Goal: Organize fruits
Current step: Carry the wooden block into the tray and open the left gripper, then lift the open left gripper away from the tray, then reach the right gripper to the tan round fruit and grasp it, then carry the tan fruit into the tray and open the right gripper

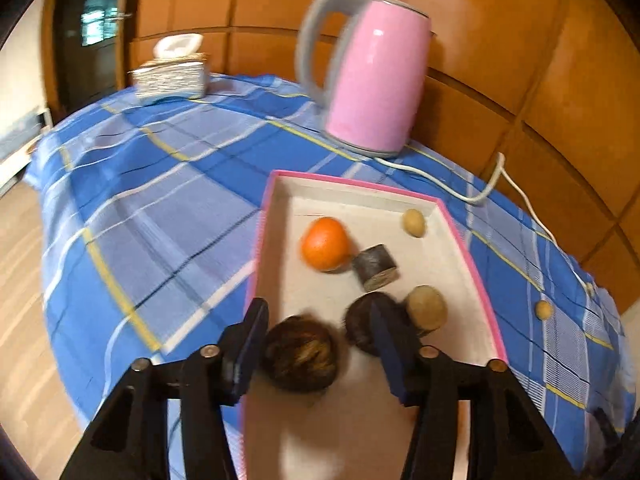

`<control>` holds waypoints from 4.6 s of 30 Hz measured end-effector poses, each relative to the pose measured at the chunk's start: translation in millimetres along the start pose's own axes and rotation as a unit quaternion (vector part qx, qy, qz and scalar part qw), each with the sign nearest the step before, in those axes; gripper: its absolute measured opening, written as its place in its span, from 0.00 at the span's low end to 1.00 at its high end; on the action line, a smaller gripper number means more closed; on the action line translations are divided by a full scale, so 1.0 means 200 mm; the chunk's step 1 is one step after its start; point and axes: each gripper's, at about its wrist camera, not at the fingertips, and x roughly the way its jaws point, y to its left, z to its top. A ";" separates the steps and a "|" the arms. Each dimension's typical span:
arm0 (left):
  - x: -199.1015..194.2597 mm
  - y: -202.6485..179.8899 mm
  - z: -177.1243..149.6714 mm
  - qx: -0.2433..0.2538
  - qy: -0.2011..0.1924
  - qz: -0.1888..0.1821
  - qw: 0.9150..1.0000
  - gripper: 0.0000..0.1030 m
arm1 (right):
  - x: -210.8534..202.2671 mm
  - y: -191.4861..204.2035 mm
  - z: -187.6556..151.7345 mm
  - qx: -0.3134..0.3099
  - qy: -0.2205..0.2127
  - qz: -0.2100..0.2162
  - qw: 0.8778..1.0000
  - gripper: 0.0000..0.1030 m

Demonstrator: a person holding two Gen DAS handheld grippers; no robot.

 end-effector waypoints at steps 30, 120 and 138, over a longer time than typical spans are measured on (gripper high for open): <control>-0.06 0.17 -0.24 -0.032 0.012 0.021 0.999 0.76 | 0.00 0.01 0.00 -0.007 0.000 -0.007 1.000 0.48; -0.05 0.24 -0.31 -0.064 0.023 0.029 0.997 0.83 | -0.52 1.07 -0.08 -0.290 0.071 0.421 0.857 0.24; -0.06 0.25 -0.32 -0.067 0.018 0.031 0.997 0.83 | -0.92 1.45 -0.32 -0.345 0.093 0.535 0.766 0.35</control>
